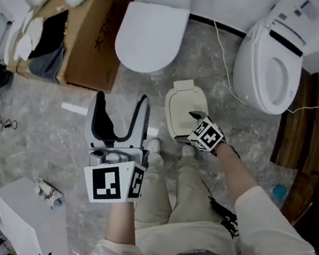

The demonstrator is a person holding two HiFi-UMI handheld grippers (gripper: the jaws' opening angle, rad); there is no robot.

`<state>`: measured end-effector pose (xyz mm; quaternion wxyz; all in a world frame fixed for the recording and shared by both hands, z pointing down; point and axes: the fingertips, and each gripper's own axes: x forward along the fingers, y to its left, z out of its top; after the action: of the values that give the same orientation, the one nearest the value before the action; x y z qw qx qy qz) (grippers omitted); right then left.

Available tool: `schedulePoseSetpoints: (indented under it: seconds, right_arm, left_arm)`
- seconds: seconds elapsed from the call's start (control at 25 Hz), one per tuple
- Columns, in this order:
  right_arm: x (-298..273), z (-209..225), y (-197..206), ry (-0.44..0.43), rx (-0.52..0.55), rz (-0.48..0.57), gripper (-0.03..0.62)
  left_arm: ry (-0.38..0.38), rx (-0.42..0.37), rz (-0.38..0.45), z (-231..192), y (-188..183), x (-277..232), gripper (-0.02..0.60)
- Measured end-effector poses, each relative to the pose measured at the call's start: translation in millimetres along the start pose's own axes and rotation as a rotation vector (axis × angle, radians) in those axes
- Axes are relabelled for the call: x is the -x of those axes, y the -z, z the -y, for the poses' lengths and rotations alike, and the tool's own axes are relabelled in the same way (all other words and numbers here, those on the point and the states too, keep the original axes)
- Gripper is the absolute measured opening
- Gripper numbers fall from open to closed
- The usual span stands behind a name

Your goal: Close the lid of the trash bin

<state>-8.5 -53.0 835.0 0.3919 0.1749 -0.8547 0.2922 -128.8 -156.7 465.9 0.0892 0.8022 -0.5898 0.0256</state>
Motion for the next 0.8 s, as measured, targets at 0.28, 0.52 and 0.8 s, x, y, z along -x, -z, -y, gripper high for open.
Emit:
schedulePoseSetpoints:
  seconds: [0.28, 0.52, 0.8]
  right_arm:
    - [255, -12, -161, 0.304, -0.077, 0.514, 0.464]
    - [413, -83, -217, 0.507, -0.049, 0.877, 0.325]
    - [479, -120, -242, 0.720, 0.076, 1.001, 0.080]
  left_arm:
    - [0.113, -0.002, 0.046, 38, -110, 29, 0.354]
    - [0.173, 0.014, 0.145, 71, -165, 58, 0.353]
    - [0.217, -0.049, 0.243, 100, -202, 59, 0.296]
